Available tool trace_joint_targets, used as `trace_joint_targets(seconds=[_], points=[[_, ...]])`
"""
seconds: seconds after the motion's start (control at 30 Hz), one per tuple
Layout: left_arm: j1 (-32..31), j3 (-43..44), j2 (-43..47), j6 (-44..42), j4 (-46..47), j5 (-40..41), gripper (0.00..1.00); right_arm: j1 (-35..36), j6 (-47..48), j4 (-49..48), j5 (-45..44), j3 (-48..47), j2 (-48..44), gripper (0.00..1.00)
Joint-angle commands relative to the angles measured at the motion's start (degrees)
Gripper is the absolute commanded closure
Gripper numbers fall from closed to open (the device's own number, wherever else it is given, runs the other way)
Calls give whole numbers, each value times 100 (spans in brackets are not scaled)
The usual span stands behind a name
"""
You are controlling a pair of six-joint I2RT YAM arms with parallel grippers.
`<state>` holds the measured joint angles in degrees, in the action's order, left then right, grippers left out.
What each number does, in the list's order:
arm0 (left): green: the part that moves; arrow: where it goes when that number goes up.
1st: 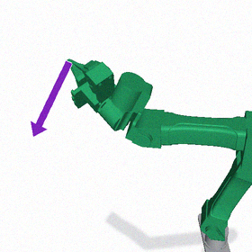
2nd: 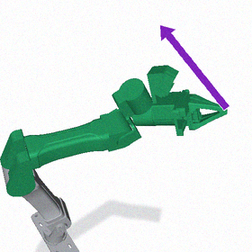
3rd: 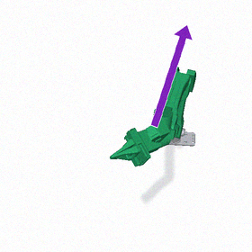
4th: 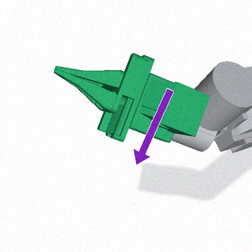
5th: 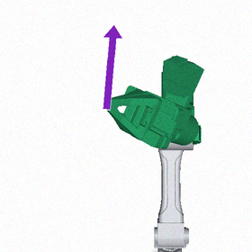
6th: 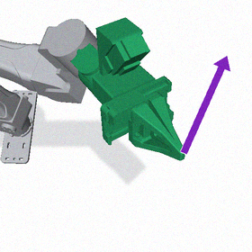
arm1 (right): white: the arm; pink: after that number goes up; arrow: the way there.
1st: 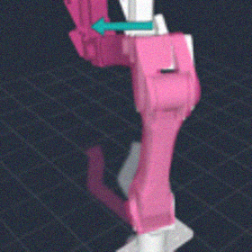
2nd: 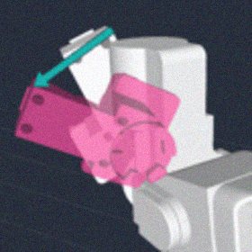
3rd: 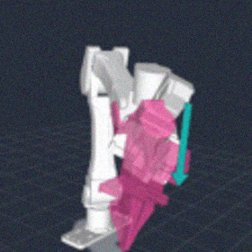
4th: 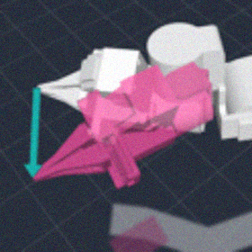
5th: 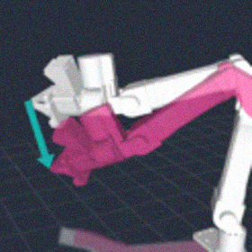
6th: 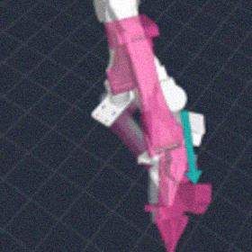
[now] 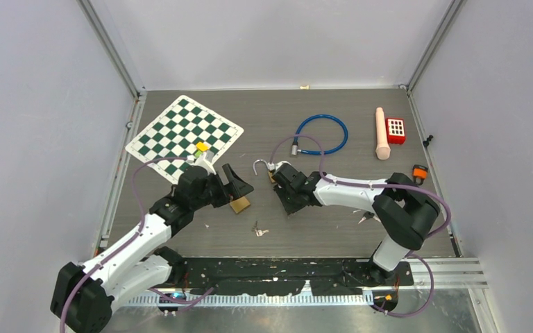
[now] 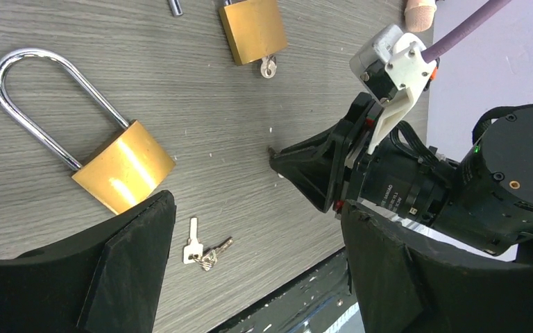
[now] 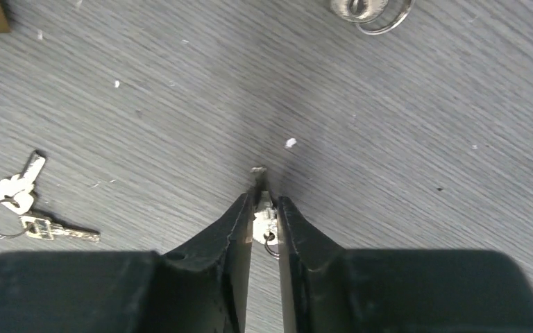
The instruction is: Unlock with the key
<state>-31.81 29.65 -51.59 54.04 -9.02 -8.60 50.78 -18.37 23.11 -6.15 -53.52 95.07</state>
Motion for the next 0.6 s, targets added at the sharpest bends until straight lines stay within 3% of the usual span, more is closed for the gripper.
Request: trace_joint_targets(seconds=[0.0,0.13,0.57], points=[[0,51,108,-145,72,30,14,107,72,-432,274,312,-184,83],[0,36,37,-83,260,-127,14,102,205,-945,647,553,-739,94],[3,64,-297,132,567,-554,15,103,462,-2227,1209,1420,-1872,95]])
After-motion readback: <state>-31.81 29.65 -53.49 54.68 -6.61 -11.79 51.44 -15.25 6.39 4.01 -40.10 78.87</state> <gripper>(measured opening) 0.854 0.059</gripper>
